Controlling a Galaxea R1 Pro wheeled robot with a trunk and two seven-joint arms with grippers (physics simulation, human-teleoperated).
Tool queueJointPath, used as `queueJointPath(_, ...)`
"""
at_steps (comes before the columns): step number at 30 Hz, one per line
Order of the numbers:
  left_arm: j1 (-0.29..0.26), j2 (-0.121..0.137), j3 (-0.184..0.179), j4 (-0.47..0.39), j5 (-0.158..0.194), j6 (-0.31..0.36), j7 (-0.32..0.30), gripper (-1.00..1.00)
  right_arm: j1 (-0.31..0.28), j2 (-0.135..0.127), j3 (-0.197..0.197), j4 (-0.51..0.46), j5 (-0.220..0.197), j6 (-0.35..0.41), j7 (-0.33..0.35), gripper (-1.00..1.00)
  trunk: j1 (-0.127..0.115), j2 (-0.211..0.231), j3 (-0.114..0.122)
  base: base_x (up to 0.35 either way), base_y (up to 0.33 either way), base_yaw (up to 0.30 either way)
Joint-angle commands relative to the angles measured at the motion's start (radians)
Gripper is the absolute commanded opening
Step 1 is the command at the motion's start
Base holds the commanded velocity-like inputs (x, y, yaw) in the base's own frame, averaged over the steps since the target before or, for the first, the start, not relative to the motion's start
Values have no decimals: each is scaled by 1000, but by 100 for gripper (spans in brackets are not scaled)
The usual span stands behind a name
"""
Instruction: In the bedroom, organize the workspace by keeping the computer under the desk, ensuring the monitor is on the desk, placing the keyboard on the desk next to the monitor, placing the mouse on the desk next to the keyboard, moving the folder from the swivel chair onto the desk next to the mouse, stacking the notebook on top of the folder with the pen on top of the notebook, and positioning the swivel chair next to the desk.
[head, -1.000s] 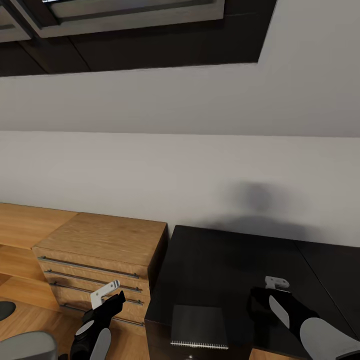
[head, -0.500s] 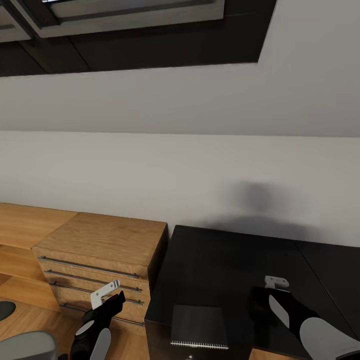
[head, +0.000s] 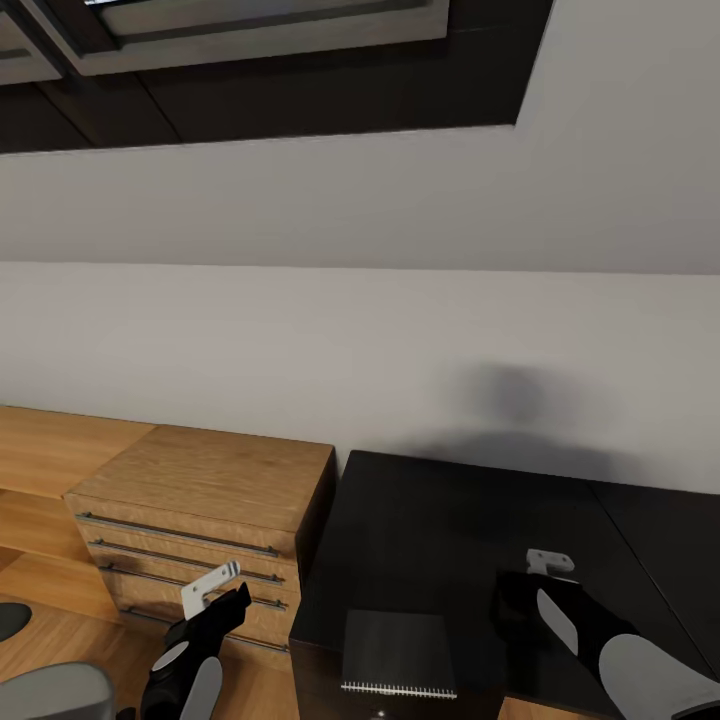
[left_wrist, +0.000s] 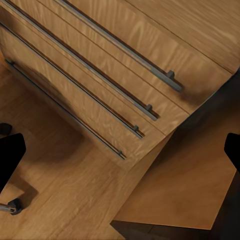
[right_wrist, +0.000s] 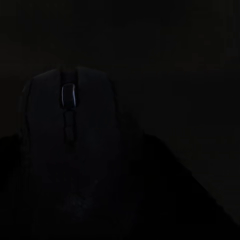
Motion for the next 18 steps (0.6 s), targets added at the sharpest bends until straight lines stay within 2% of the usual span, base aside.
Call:
queueJointPath(1, -1, 0, -1, -1, 8, 3, 7, 100, 0, -1, 8, -3, -14, 5, -5, -100, 0, -1, -1, 0, 0, 0)
queueJointPath(10, -1, 0, -2, 9, 7, 4, 6, 100, 0, -4, 8, -79, -12, -3, -3, -100, 0, -1, -1, 0, 0, 0)
queueJointPath(18, -1, 1, -4, 11, 7, 4, 6, 100, 1, -5, 8, -94, -12, -10, -4, -100, 0, -1, -1, 0, 0, 0)
